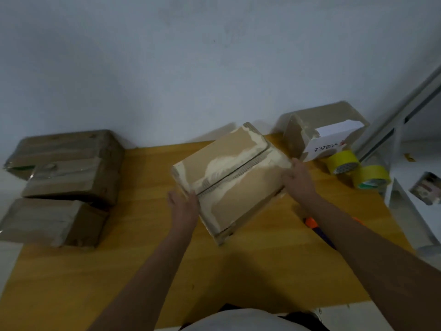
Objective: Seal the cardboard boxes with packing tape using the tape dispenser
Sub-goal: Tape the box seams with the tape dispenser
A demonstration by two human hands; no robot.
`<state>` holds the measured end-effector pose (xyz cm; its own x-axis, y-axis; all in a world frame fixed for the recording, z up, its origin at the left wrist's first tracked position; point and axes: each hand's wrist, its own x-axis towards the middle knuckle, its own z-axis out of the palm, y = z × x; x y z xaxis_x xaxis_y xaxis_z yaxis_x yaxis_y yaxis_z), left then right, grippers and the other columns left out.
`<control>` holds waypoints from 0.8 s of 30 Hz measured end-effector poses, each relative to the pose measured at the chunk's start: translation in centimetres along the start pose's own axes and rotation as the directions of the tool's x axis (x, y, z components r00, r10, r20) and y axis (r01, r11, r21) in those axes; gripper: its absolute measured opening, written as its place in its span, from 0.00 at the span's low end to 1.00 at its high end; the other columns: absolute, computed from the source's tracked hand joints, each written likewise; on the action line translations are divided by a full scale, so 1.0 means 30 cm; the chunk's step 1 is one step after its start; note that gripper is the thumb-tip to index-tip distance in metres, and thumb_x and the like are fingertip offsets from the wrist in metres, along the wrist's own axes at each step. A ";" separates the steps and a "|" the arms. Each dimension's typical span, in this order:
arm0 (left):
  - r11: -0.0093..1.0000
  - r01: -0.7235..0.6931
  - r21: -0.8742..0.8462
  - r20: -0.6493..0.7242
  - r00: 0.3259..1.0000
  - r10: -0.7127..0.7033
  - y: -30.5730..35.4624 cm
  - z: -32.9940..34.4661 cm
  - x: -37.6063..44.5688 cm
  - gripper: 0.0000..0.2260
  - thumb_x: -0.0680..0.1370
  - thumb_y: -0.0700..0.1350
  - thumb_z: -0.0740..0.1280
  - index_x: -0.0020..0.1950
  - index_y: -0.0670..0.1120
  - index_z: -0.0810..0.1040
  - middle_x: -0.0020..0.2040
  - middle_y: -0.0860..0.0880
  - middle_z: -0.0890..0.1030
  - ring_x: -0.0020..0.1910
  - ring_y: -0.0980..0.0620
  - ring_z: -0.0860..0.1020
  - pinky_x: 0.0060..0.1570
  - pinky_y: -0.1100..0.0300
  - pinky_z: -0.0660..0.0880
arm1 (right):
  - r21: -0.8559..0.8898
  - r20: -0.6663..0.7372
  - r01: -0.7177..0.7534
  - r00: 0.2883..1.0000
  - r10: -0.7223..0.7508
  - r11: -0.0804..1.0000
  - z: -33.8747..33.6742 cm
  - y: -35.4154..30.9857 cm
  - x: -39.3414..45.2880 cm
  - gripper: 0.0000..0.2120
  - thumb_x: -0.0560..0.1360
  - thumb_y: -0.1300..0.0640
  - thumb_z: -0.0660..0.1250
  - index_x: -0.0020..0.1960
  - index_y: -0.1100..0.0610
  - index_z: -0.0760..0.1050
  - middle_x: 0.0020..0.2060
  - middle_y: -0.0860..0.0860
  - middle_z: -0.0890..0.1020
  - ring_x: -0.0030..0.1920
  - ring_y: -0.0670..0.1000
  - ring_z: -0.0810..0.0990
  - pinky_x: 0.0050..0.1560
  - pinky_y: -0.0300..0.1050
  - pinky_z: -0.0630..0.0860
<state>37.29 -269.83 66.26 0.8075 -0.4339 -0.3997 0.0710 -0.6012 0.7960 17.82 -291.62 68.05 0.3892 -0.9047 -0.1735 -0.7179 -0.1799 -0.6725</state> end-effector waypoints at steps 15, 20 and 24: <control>0.844 -0.176 0.507 0.041 0.983 0.180 0.052 -0.163 0.248 0.29 0.84 0.59 0.49 0.81 0.46 0.51 0.81 0.44 0.48 0.79 0.41 0.49 0.76 0.41 0.49 | 0.189 -0.076 -0.129 0.986 0.146 0.974 0.107 0.077 -0.263 0.27 0.82 0.41 0.50 0.70 0.60 0.64 0.36 0.54 0.78 0.33 0.52 0.76 0.33 0.45 0.69; 1.000 0.031 0.000 -0.180 0.983 -0.030 -0.017 -0.119 0.047 0.31 0.83 0.56 0.57 0.81 0.49 0.46 0.81 0.46 0.43 0.79 0.41 0.51 0.72 0.43 0.60 | 0.097 -0.099 0.082 0.992 -0.072 0.992 0.060 0.022 -0.064 0.25 0.82 0.50 0.57 0.73 0.64 0.61 0.67 0.62 0.67 0.64 0.60 0.70 0.62 0.53 0.70; 0.908 0.257 -0.332 0.039 0.965 -0.259 -0.067 -0.053 -0.111 0.29 0.83 0.57 0.58 0.81 0.52 0.51 0.77 0.48 0.60 0.67 0.44 0.72 0.61 0.44 0.75 | 0.073 0.070 0.083 0.994 -0.088 0.994 0.065 -0.060 0.092 0.24 0.82 0.47 0.53 0.69 0.63 0.66 0.64 0.60 0.72 0.65 0.59 0.71 0.62 0.52 0.69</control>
<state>35.40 -266.12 66.72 0.7383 -0.2892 -0.6094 0.4662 -0.4342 0.7708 21.32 -293.02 67.38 0.4904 -0.8561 -0.1634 -0.6388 -0.2255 -0.7356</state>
